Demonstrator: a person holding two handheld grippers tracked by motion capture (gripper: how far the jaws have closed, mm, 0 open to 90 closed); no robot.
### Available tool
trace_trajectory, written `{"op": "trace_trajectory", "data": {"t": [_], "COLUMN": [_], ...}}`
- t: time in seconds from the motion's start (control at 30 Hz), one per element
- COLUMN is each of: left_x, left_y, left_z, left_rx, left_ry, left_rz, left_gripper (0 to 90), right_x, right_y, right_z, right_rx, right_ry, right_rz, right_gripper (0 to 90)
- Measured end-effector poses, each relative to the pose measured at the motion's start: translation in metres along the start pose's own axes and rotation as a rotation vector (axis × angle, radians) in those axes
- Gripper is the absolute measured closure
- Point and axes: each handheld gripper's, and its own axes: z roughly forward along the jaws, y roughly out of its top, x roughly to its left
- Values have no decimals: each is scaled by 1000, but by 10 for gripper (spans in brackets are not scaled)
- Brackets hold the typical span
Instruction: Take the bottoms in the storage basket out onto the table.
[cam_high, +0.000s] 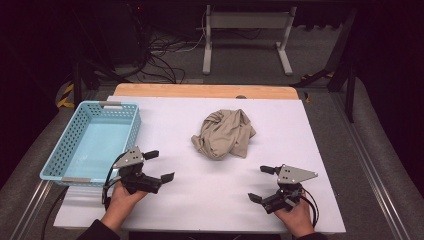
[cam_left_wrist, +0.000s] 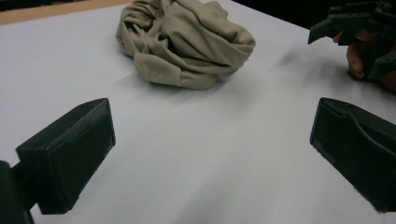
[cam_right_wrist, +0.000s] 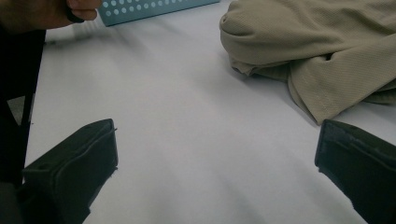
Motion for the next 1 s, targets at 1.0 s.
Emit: {"op": "trace_trajectory", "data": {"t": [1.0], "left_x": [3], "left_y": [-23], "left_z": [19], "left_rx": [57], "left_ry": [-18], "left_rz": [3], "left_gripper": [4], "right_x": [1], "right_y": [0], "right_z": [1], "right_rx": [6], "right_ry": [5], "right_rz": [-10], "right_gripper": [2]}}
